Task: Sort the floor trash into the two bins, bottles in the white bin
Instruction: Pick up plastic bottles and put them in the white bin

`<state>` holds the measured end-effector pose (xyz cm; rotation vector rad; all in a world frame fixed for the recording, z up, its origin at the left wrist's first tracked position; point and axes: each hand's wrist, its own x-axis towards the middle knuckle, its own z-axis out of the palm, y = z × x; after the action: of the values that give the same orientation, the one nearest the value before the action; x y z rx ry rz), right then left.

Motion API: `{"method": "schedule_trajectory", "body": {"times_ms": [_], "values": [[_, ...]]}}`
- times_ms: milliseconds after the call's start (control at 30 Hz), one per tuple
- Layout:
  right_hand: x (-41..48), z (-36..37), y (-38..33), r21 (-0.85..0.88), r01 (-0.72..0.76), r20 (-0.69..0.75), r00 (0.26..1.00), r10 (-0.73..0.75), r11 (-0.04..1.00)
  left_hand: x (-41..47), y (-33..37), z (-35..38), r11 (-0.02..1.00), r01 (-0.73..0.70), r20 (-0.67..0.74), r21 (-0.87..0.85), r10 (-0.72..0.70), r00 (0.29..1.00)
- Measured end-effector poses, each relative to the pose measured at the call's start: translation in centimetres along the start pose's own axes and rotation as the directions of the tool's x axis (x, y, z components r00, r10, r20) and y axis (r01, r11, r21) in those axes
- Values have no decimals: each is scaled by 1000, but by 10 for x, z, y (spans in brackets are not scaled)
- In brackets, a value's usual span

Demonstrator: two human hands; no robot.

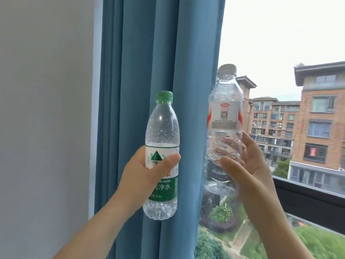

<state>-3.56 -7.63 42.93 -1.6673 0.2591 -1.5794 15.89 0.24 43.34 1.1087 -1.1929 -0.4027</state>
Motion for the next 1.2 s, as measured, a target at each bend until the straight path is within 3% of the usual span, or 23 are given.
{"method": "schedule_trajectory", "body": {"times_ms": [267,433,767,967,1200], "values": [[-20,-56,-38,-256,8,-137,990,-44,967,19,-5,70,993,-17,215,-115,41,976],[-46,-72,-66,-478,-19,-288,948,-136,878,26,-4,113,968,14,407,-252,93,909],[-130,-41,-139,-719,-185,-534,764,-362,670,-9,17,164,868,121,735,-482,326,594],[-186,-14,-193,-779,-363,-610,625,-486,510,-70,53,192,778,306,813,-549,412,411],[-236,13,-252,-800,-495,-584,512,-630,340,-139,93,220,710,430,825,-558,530,195]]}}
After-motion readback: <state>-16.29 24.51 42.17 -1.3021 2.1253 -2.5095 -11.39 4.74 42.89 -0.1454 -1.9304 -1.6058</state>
